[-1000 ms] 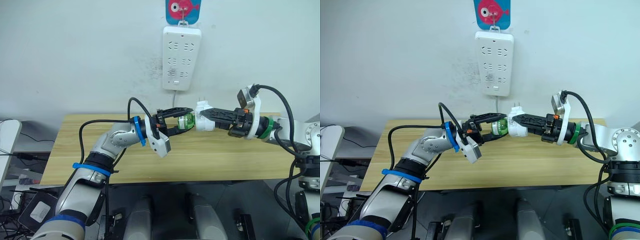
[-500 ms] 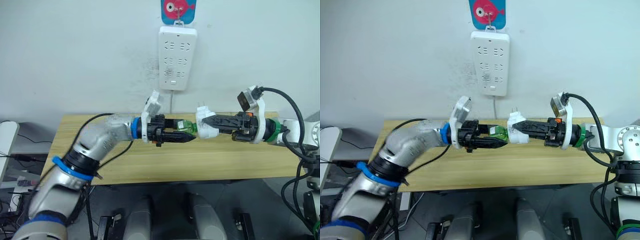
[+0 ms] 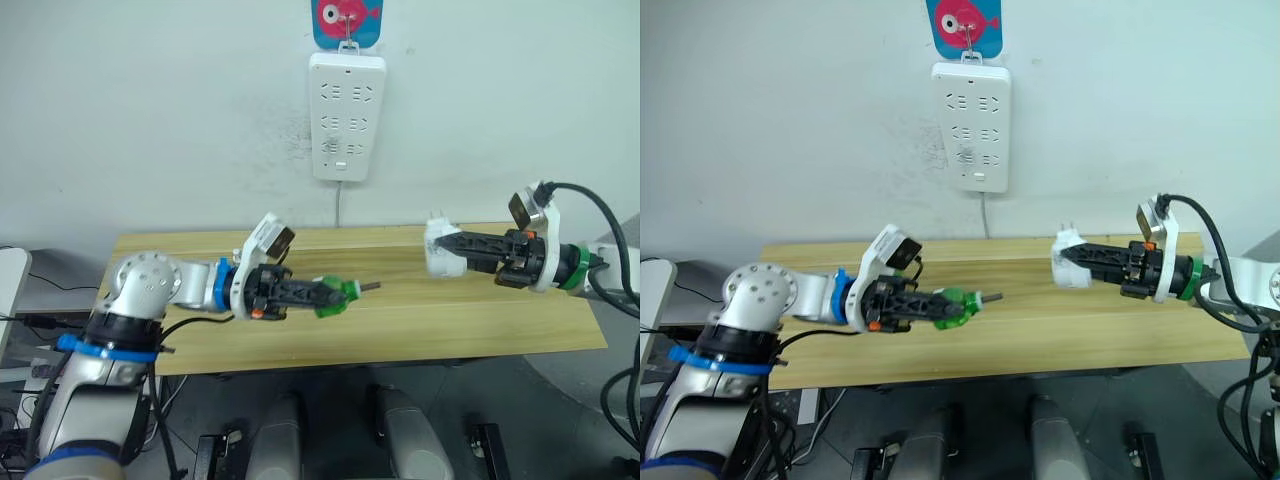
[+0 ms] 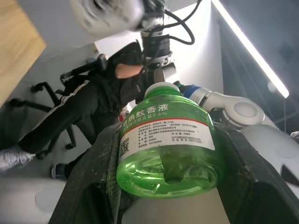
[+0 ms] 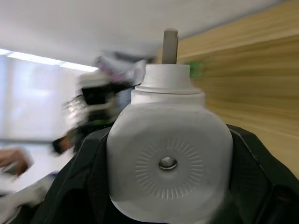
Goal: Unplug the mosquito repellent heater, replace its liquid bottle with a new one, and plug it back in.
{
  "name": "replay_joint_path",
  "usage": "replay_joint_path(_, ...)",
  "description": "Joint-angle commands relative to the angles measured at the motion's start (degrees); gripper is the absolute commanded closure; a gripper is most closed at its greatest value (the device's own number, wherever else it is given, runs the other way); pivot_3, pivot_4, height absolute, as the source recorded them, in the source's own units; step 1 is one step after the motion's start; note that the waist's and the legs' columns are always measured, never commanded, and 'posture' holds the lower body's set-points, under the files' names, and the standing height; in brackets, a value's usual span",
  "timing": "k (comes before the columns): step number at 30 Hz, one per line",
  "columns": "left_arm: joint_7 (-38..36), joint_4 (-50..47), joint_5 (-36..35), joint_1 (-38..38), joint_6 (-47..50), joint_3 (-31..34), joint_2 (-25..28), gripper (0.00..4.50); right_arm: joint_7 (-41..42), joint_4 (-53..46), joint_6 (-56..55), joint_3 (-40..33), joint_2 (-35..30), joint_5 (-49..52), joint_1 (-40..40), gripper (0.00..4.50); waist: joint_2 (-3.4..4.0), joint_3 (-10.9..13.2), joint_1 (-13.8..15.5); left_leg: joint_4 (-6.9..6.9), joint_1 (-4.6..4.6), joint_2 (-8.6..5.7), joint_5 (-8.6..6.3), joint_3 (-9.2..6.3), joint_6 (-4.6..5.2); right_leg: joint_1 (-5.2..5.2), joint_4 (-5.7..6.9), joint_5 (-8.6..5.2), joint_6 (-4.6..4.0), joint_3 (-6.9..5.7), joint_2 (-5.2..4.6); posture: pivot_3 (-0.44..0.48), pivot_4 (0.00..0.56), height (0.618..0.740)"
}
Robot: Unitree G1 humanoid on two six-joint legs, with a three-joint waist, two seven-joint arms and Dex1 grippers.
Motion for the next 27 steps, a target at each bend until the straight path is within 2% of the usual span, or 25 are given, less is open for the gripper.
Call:
replay_joint_path(1,1.52,-4.25,-2.43,2.28,1.02,4.54,0.72,2.24,-2.96,-3.41,-5.01,1.96,-1.44,-18.12,3.34,1.52,0.0,0.0,0.12,0.01,0.0,-0.01,0.0,0.02,0.0,-0.03,0.0,-0.04,0.07,0.0,0.0,-0.094,0.311,0.74)
replay_joint_path(4,5.21,-5.9,-4.3,4.09,1.11,6.81,-0.82,2.24,-3.35,-2.65,-9.11,8.15,-1.52,-34.97,5.37,1.52,0.01,0.0,0.79,0.01,0.0,-0.03,0.0,0.06,-0.01,-0.04,-0.02,-0.12,0.19,0.04,-0.01,-0.066,0.311,0.74)
replay_joint_path(7,8.81,-7.57,-6.58,5.46,0.84,8.13,-2.11,2.24,-1.74,0.47,-12.11,10.91,0.66,-45.24,5.12,1.52,0.01,0.0,1.39,0.03,0.03,-0.04,0.0,0.15,-0.02,-0.03,-0.04,-0.11,0.2,0.12,-0.02,-0.05,0.311,0.74)
replay_joint_path(12,16.05,-8.09,-13.54,6.23,0.03,9.3,-2.52,2.24,6.75,6.06,-17.39,14.94,3.19,-58.58,2.8,1.52,0.03,0.02,1.51,0.02,0.05,-0.01,0.0,0.17,-0.02,-0.04,-0.03,-0.11,0.19,0.14,0.01,-0.012,0.32,0.74)
replay_joint_path(18,21.49,-9.12,-18.58,7.75,-2.06,8.71,-1.77,2.24,15.41,13.1,-22.48,15.0,6.87,-68.3,0.67,1.52,0.02,0.03,1.98,0.02,0.09,-0.03,0.0,0.15,-0.02,0.03,-0.05,-0.08,0.15,0.13,0.0,-0.005,0.323,0.74)
replay_joint_path(22,23.24,-9.07,-20.2,7.84,-3.1,8.17,-1.4,2.24,19.71,13.38,-24.06,13.14,6.69,-72.19,-0.11,0.17,0.04,0.05,2.44,0.02,0.11,-0.03,0.0,0.15,-0.02,0.03,-0.03,0.02,-0.03,0.12,0.0,-0.027,0.323,0.74)
replay_joint_path(24,23.91,-8.88,-20.07,7.88,-3.96,8.26,-1.67,2.24,20.49,9.39,-22.86,11.12,5.86,-72.41,0.59,0.08,0.07,0.07,2.65,0.02,0.1,-0.05,0.0,0.16,-0.02,0.02,-0.03,0.03,-0.05,0.14,0.0,-0.045,0.321,0.74)
replay_joint_path(27,24.65,-9.81,-17.33,8.34,-6.71,8.59,-3.22,2.24,20.85,-2.15,-18.75,6.77,3.92,-70.7,3.19,0.08,0.11,0.09,2.7,0.02,0.1,-0.04,0.0,0.17,-0.02,0.01,-0.03,0.04,-0.06,0.15,-0.02,-0.077,0.32,0.74)
